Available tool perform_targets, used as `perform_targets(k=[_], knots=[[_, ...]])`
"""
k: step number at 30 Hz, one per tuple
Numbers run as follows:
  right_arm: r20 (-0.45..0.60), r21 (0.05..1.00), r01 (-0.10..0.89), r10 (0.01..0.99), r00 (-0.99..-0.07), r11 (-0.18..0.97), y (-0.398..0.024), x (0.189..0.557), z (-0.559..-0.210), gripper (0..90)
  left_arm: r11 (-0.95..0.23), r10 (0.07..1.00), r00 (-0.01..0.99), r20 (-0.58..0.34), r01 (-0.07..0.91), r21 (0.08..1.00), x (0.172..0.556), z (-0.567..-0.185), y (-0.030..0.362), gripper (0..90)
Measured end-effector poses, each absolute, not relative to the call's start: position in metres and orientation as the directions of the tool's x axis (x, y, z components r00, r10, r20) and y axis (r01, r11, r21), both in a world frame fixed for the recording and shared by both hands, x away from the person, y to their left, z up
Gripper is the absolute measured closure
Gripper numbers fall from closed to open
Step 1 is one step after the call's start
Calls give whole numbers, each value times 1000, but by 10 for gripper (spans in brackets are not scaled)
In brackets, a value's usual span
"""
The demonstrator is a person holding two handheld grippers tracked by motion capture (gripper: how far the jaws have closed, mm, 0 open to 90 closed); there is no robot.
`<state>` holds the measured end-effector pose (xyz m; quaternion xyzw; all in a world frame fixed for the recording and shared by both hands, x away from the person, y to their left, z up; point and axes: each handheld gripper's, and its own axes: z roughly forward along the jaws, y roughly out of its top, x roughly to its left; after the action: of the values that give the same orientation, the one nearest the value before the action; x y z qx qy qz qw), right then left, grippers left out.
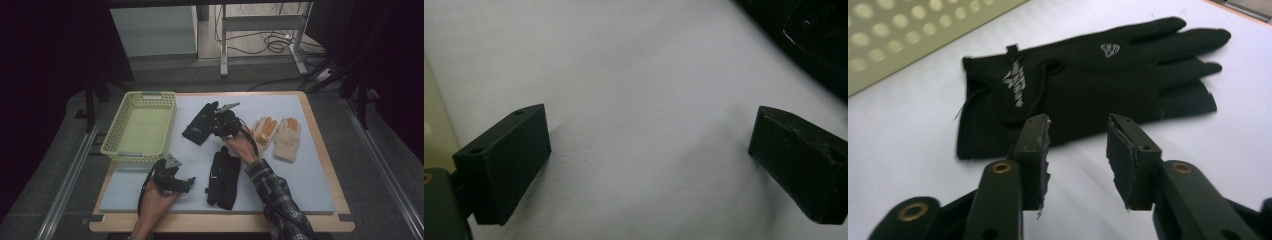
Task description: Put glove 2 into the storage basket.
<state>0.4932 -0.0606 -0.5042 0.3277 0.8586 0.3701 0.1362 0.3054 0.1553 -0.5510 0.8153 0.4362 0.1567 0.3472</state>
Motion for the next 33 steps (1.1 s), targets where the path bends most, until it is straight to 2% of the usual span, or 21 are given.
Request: perform_targets(k=[1,7,12,13,16,17,19,20,23,33], knots=[[15,720,472,669,-743,509,-56,501,-508,467,-379,820,571,-47,603,703,305,-551,155,37],[29,711,493,679,-734,502,-45,517,-520,358,-379,820,571,-47,603,702,306,-551,155,37],[-3,696,486,680,-733,528,-38,522,-528,347,-379,820,570,-48,603,702,306,-551,155,37],[-9,696,481,676,-737,534,-38,522,-529,363,-379,820,570,-47,603,702,306,-551,155,37],[-36,696,466,675,-737,546,-38,520,-530,580,-379,820,571,-47,603,702,306,-551,155,37],[-36,696,466,675,-737,546,-38,520,-530,580,-379,820,571,-47,603,702,306,-551,155,37],[-45,697,470,687,-725,541,-37,518,-530,720,-379,820,570,-46,602,702,305,-551,155,37],[-45,697,470,687,-725,541,-37,518,-530,720,-379,820,570,-46,602,702,305,-551,155,37],[-76,690,461,690,-720,557,-36,517,-528,854,-379,820,571,-46,602,702,305,-551,155,37],[-31,709,449,660,-751,544,-44,509,-516,881,-379,820,571,-48,603,702,306,-551,155,38]])
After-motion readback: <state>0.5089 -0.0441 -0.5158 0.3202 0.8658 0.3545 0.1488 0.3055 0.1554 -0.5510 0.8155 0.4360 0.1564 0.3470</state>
